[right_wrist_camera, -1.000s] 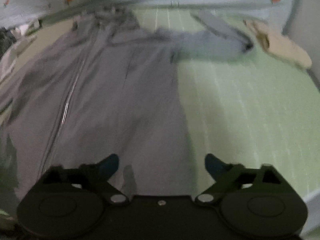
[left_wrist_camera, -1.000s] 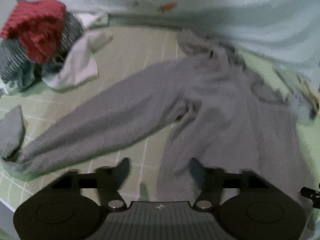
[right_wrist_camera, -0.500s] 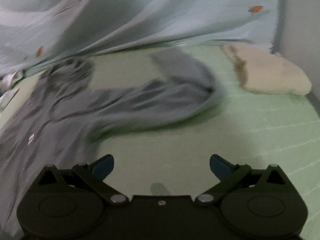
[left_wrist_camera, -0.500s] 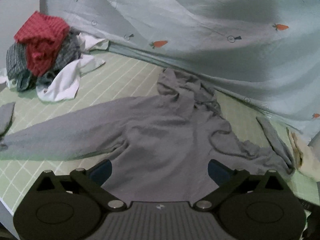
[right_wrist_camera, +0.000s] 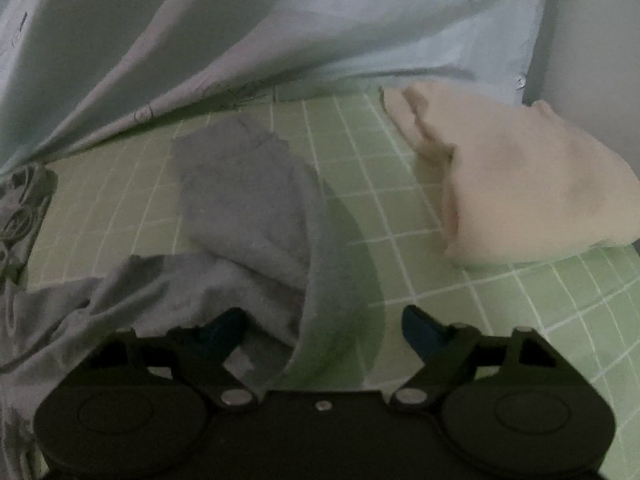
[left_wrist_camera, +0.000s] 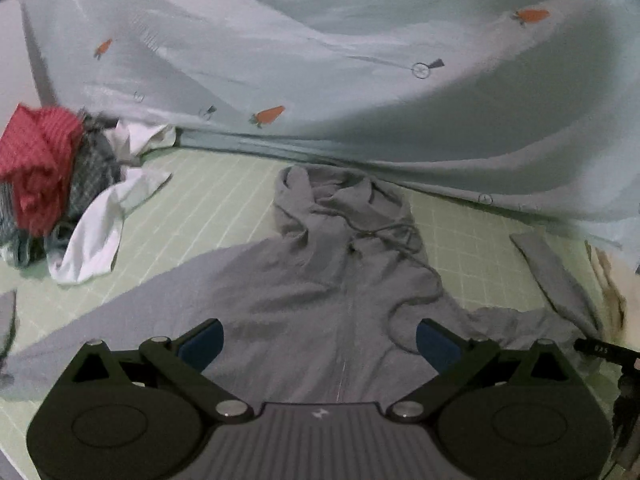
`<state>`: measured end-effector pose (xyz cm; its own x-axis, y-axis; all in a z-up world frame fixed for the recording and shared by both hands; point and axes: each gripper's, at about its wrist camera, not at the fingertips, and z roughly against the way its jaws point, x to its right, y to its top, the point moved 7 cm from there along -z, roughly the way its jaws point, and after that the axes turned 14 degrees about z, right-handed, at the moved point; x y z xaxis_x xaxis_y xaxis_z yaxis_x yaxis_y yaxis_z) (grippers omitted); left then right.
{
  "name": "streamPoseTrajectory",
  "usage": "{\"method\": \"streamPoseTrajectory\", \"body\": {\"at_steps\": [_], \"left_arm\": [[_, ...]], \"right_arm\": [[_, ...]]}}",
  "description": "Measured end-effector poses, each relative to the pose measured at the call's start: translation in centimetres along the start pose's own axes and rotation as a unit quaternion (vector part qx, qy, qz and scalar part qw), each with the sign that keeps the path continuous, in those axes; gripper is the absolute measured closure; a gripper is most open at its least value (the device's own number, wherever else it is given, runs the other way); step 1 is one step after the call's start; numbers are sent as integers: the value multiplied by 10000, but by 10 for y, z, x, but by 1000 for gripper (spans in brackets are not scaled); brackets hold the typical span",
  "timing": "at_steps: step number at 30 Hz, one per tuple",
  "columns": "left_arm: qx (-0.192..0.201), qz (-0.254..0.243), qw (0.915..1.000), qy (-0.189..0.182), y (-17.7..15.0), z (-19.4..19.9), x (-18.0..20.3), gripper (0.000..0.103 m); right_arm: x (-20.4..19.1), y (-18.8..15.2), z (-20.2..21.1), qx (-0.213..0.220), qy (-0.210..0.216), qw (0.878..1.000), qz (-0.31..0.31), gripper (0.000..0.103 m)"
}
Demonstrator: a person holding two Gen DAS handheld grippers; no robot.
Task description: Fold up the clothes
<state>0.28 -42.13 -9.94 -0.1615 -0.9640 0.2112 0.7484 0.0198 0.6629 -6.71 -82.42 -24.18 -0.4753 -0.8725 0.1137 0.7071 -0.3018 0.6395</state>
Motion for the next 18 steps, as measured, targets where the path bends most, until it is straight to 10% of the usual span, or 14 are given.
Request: {"method": "streamPoseTrajectory", "body": {"at_steps": [2,7,15,18], "left_arm": [[-69,-89,9999,-83,-2,-2,7,2],[-200,-279,9988,-354,-14,-3,21,2],[-266,-58,9979,-586,-24,4,12,2],[-310,95,9977,-600,-25,5,6,2]], "right_arm": [[-4,-9,9,92,-56,9999,15,23],[-14,-36,39,179,-43,9998,-59,84],[-45,-88,94,-14,92,9994,324,93],[-47,-85,99,-91,45,9993,346,79]]}}
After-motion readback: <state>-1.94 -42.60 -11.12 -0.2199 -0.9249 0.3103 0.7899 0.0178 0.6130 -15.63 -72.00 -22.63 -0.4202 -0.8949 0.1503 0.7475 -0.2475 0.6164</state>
